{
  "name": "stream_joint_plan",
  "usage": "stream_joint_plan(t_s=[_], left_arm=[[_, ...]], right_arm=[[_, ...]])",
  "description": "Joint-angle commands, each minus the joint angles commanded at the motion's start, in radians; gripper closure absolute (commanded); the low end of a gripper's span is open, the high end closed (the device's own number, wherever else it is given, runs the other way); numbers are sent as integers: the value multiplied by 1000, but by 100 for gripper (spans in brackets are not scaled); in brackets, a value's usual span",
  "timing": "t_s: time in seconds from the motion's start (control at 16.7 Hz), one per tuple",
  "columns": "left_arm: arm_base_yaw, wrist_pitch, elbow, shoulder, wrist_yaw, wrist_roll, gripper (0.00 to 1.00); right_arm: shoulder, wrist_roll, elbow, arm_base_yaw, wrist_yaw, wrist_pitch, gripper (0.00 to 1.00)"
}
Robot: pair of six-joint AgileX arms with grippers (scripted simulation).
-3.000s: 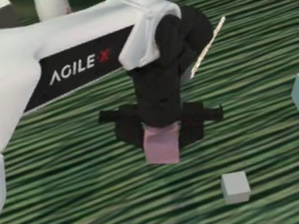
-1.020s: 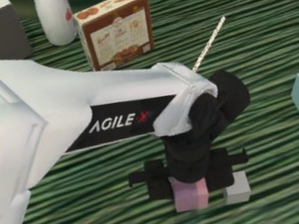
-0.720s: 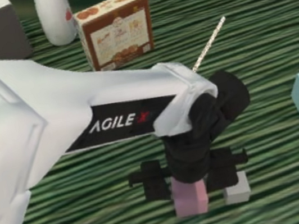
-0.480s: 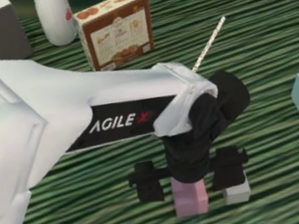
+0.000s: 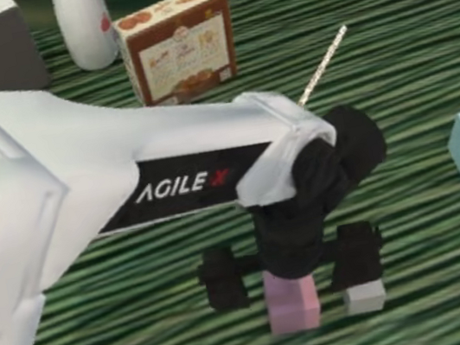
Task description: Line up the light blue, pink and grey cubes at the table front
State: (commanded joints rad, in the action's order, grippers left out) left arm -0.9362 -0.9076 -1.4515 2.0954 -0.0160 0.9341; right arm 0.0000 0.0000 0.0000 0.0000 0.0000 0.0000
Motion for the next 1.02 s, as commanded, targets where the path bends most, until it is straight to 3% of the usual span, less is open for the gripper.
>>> stream_joint_plan(t_s=[0.48, 0.78, 1.02], left_arm=[[16, -230, -147, -77, -1, 6, 0], [17, -222, -137, -83, -2, 4, 0], [94, -135, -18, -227, -6, -38, 0]], right_arm=[[0, 0, 0, 0, 0, 0, 0], [9, 0, 9, 0, 0, -7, 0], [145, 6, 142, 6, 0, -99, 0]])
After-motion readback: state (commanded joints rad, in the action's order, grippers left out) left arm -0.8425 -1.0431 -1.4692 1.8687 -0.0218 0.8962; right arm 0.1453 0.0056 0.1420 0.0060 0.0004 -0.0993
